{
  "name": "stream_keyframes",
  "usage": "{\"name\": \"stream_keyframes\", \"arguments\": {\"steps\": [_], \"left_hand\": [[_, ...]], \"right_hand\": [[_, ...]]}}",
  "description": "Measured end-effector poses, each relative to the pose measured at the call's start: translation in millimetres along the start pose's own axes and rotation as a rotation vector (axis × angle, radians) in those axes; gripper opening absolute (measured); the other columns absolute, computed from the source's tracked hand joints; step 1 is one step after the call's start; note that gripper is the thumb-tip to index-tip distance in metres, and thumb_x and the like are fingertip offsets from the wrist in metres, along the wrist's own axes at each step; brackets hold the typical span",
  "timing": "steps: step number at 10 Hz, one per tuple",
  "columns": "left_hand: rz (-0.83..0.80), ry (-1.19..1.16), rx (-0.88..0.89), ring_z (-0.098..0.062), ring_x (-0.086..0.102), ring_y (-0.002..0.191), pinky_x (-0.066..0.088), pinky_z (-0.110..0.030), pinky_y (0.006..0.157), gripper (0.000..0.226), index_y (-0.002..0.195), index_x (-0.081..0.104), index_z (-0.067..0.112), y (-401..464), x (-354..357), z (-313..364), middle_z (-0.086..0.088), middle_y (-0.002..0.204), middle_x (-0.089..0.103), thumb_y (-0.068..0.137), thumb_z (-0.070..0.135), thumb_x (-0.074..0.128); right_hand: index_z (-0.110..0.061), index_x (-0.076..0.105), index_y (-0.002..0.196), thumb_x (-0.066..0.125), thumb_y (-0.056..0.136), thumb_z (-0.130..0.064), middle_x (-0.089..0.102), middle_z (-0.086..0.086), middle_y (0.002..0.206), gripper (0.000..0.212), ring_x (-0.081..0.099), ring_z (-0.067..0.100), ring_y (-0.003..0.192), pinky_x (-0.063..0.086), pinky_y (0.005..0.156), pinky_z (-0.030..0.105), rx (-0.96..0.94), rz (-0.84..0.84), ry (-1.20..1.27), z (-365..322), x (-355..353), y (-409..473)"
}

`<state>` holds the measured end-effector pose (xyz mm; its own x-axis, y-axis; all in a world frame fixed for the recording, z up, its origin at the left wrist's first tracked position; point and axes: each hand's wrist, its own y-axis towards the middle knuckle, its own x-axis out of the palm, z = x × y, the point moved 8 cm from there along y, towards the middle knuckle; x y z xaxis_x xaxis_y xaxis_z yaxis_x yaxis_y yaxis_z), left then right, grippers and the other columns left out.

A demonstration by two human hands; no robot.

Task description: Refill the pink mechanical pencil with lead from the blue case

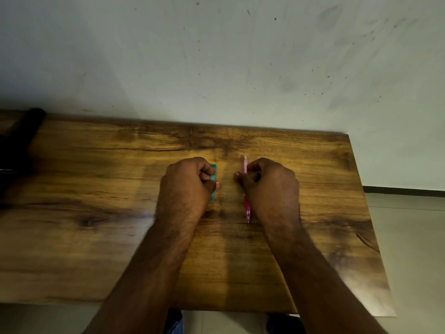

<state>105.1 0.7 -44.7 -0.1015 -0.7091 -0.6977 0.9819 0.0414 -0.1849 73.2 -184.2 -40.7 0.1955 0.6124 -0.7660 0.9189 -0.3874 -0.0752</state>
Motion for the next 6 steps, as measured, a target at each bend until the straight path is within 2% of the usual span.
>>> {"name": "stream_keyframes", "arguments": {"steps": [1, 3, 4, 5, 6], "left_hand": [[-0.002, 0.004, 0.002, -0.007, 0.068, 0.087, 0.059, -0.029, 0.083, 0.023, 0.096, 0.074, 0.028, 1, 0, 1, 0.016, 0.079, 0.063, 0.078, 0.022, 0.088], [-0.001, 0.019, 0.006, -0.006, 0.067, 0.086, 0.056, -0.026, 0.082, 0.023, 0.096, 0.074, 0.027, 1, 0, 2, 0.018, 0.077, 0.06, 0.078, 0.022, 0.088], [0.007, 0.02, 0.011, -0.006, 0.067, 0.086, 0.058, -0.028, 0.081, 0.023, 0.096, 0.075, 0.025, -1, -3, 4, 0.016, 0.08, 0.063, 0.078, 0.023, 0.088], [0.06, 0.008, 0.043, -0.006, 0.066, 0.083, 0.052, -0.021, 0.069, 0.021, 0.095, 0.075, 0.025, 0, -12, 8, 0.011, 0.085, 0.069, 0.078, 0.026, 0.088], [0.141, -0.027, 0.07, -0.007, 0.066, 0.085, 0.042, -0.014, 0.062, 0.022, 0.101, 0.075, 0.025, -1, -24, 12, 0.01, 0.092, 0.07, 0.082, 0.029, 0.085]], "right_hand": [[-0.02, 0.073, 0.098, 0.075, 0.09, -0.04, 0.073, -0.001, 0.088, 0.021, 0.068, 0.019, 0.08, 0.056, 0.073, 0.037, -0.046, -0.005, -0.098, -4, 2, -1], [-0.018, 0.072, 0.104, 0.072, 0.091, -0.043, 0.072, 0.001, 0.093, 0.028, 0.066, 0.019, 0.081, 0.045, 0.067, 0.029, -0.077, -0.009, -0.175, -6, 3, 0], [-0.018, 0.072, 0.104, 0.072, 0.091, -0.045, 0.072, 0.001, 0.093, 0.03, 0.065, 0.019, 0.082, 0.047, 0.067, 0.029, -0.078, -0.015, -0.177, -6, 3, 0], [-0.018, 0.071, 0.098, 0.066, 0.093, -0.052, 0.071, 0.003, 0.09, 0.035, 0.065, 0.02, 0.08, 0.05, 0.067, 0.033, -0.086, -0.007, -0.157, -8, 2, 0], [-0.018, 0.071, 0.1, 0.057, 0.096, -0.059, 0.072, 0.003, 0.091, 0.043, 0.066, 0.021, 0.08, 0.047, 0.066, 0.032, -0.114, 0.062, -0.139, -15, -4, -3]]}}
